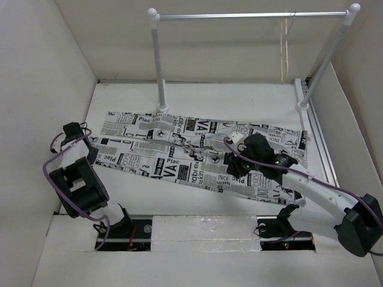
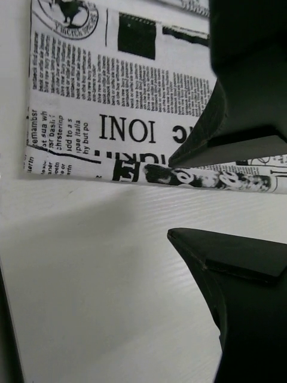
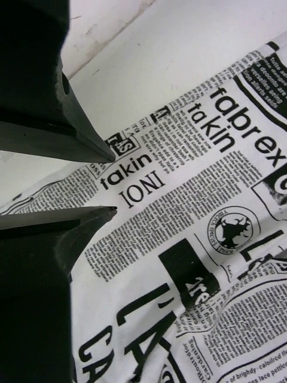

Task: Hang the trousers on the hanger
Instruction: Fold the trousers at the center of the board.

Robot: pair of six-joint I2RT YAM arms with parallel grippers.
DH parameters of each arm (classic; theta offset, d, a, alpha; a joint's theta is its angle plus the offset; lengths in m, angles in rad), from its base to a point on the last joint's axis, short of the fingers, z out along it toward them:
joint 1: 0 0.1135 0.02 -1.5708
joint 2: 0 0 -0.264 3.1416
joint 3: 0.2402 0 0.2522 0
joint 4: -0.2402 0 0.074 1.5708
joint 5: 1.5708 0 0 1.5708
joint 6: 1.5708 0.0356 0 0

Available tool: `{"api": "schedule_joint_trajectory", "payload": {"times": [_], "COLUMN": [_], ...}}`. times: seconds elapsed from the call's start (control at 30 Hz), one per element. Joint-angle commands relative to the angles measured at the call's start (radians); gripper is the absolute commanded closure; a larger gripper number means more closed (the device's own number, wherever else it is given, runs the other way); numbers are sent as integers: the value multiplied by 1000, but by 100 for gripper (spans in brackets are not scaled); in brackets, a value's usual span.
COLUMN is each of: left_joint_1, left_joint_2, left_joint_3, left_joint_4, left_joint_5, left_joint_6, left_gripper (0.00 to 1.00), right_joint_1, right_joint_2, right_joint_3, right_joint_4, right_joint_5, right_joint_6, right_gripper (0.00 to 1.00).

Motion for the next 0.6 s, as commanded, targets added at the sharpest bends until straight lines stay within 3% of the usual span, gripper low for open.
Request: {"api": "schedule_joint_trajectory", "payload": {"times": [0.0, 0.07, 0.33, 0.57], "left_joint_1": [23, 23, 23, 23], "left_joint_2": [45, 97, 171, 215], "left_joint_3": [28, 34, 57, 40], "left_joint_4": [27, 32, 101, 156], "left_joint_5": [-1, -44, 6, 51], "left_joint_6": [-28, -44, -29, -17], "left_gripper": [60, 61, 66, 61], "right_joint_1": [7, 7, 7, 7], "right_joint_2": [-41, -53, -139, -167], "right_joint_3": [-17, -13, -33, -45], "right_joint_4": [-55, -88, -144, -151], "right_joint_5": [-31, -17, 6, 24], "right_joint_6": [-18, -11, 48, 90], "right_gripper": [59, 59, 59, 58]}}
